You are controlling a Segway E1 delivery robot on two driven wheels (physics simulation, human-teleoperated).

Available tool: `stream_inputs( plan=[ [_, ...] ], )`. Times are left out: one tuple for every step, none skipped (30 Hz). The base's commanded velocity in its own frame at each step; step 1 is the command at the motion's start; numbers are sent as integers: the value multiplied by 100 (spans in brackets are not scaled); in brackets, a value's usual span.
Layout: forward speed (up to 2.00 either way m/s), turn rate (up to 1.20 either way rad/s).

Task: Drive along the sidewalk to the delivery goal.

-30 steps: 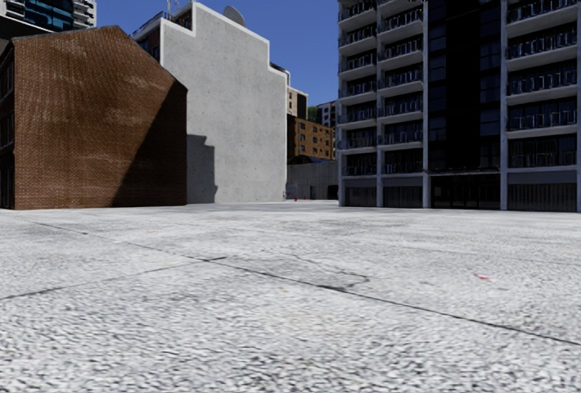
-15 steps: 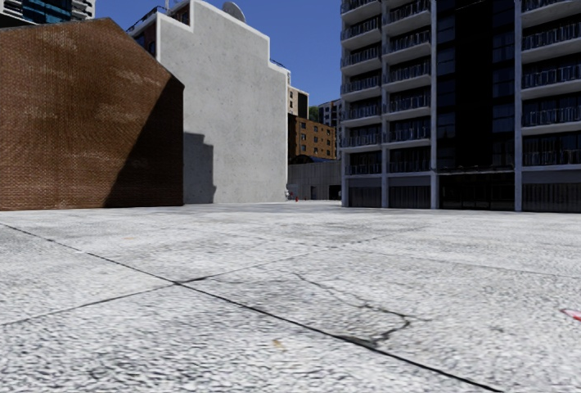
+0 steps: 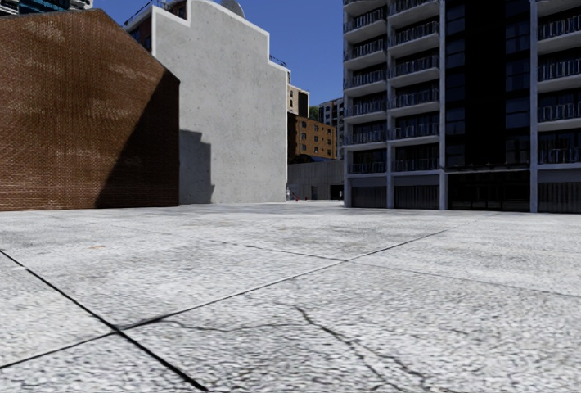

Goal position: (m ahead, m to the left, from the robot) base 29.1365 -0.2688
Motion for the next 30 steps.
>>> stream_inputs(
  plan=[
    [200,0],
    [200,0],
    [200,0],
    [200,0],
    [200,0],
    [200,0],
    [200,0],
    [200,0],
    [200,0],
    [200,0],
    [200,0],
    [200,0],
    [200,0],
    [200,0],
    [200,0],
    [200,0],
    [200,0],
    [200,0],
    [200,0],
    [200,0],
    [200,0],
    [200,0],
    [200,0],
    [200,0],
    [200,0],
    [200,0],
    [200,0],
    [200,0],
    [200,0],
    [200,0]
  ],
)
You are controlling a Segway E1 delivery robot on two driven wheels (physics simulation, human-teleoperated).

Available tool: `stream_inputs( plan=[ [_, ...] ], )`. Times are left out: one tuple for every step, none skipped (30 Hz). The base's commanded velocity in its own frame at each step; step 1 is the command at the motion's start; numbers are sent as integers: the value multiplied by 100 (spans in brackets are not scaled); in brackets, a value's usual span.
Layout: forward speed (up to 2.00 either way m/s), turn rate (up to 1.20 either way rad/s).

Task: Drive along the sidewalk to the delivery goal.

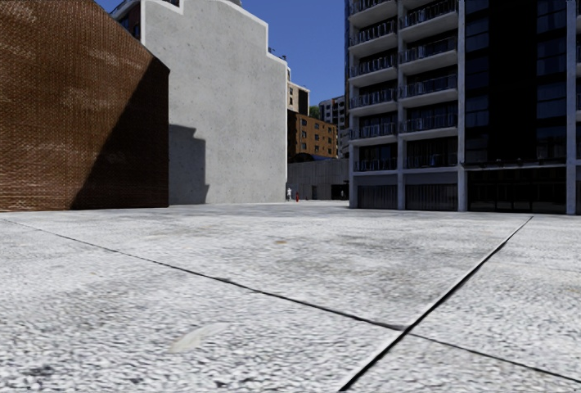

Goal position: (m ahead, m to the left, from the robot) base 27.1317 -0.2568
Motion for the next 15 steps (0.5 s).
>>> stream_inputs(
  plan=[
    [200,0],
    [200,0],
    [200,0],
    [200,0],
    [200,0],
    [200,0],
    [200,0],
    [200,0],
    [200,0],
    [200,0],
    [200,0],
    [200,0],
    [200,0],
    [200,0],
    [200,0]
  ],
)
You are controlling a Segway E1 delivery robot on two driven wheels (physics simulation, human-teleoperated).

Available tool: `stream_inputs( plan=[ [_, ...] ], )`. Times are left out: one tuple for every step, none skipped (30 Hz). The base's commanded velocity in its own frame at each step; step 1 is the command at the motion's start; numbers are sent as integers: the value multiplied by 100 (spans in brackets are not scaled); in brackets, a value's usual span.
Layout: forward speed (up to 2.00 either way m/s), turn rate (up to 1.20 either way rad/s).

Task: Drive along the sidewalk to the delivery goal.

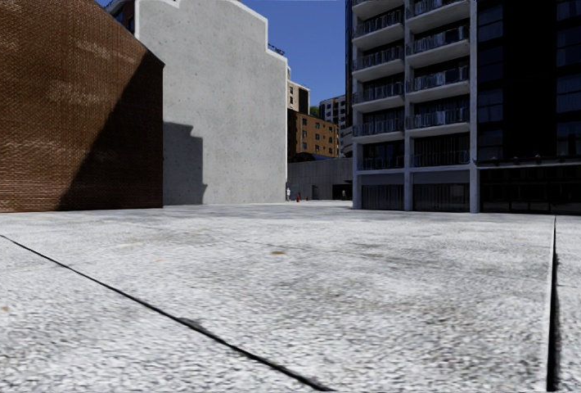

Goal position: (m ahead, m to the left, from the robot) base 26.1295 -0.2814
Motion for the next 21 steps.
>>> stream_inputs(
  plan=[
    [200,0],
    [200,0],
    [200,0],
    [200,0],
    [200,0],
    [200,0],
    [200,0],
    [200,0],
    [200,0],
    [200,0],
    [200,0],
    [200,0],
    [200,0],
    [200,0],
    [200,0],
    [200,0],
    [200,0],
    [200,0],
    [200,0],
    [200,0],
    [200,0]
  ],
)
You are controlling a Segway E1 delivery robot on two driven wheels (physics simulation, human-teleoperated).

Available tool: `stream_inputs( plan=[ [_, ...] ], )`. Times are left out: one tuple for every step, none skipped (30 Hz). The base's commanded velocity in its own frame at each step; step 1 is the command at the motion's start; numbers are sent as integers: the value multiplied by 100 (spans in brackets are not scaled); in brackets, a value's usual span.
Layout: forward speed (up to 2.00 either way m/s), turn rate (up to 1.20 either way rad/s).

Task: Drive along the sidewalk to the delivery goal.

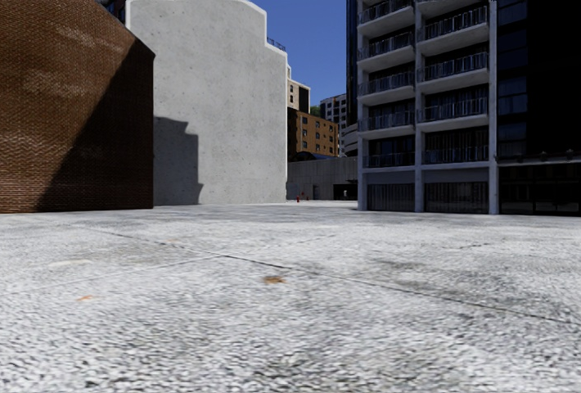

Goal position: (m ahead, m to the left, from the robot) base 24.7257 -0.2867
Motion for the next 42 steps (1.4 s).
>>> stream_inputs(
  plan=[
    [200,0],
    [200,0],
    [200,0],
    [200,0],
    [200,0],
    [200,0],
    [200,0],
    [200,0],
    [200,0],
    [200,0],
    [200,0],
    [200,0],
    [200,0],
    [200,0],
    [200,0],
    [200,0],
    [200,0],
    [200,0],
    [200,0],
    [200,0],
    [200,0],
    [200,0],
    [200,0],
    [200,0],
    [200,0],
    [200,0],
    [200,0],
    [200,0],
    [200,0],
    [200,0],
    [200,0],
    [200,0],
    [200,0],
    [200,0],
    [200,0],
    [200,0],
    [200,0],
    [200,0],
    [200,0],
    [200,0],
    [200,0],
    [200,0]
  ],
)
